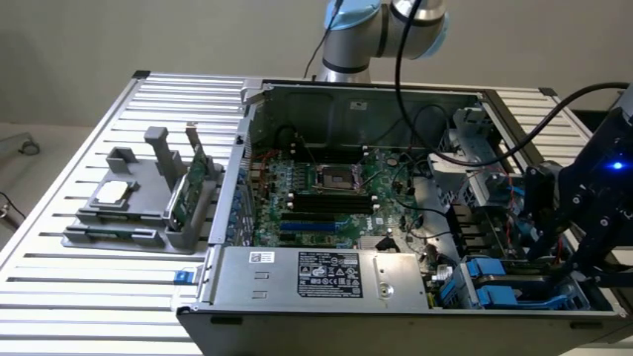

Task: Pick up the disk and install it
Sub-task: 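Insert the second disk wire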

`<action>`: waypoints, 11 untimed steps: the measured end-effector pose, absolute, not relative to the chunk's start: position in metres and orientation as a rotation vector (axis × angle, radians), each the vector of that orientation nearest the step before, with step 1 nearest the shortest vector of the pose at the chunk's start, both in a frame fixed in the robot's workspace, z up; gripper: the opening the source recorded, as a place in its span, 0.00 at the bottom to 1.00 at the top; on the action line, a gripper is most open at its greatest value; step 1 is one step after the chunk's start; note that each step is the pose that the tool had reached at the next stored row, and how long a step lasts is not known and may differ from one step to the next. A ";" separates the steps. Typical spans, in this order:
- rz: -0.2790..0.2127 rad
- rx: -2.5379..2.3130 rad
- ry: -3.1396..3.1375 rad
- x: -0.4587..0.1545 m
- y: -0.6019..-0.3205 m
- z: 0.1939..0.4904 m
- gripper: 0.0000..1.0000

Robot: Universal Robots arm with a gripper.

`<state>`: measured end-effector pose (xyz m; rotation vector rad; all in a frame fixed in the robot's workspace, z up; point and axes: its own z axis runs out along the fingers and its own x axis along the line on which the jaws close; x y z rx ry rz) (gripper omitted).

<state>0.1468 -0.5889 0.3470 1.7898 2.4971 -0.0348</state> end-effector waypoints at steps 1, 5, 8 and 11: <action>-0.034 1.792 2.496 0.147 -0.589 0.348 0.37; -0.033 1.806 2.488 0.149 -0.589 0.349 0.37; -0.031 1.831 2.471 0.149 -0.589 0.349 0.37; -0.022 1.877 2.443 0.149 -0.589 0.347 0.37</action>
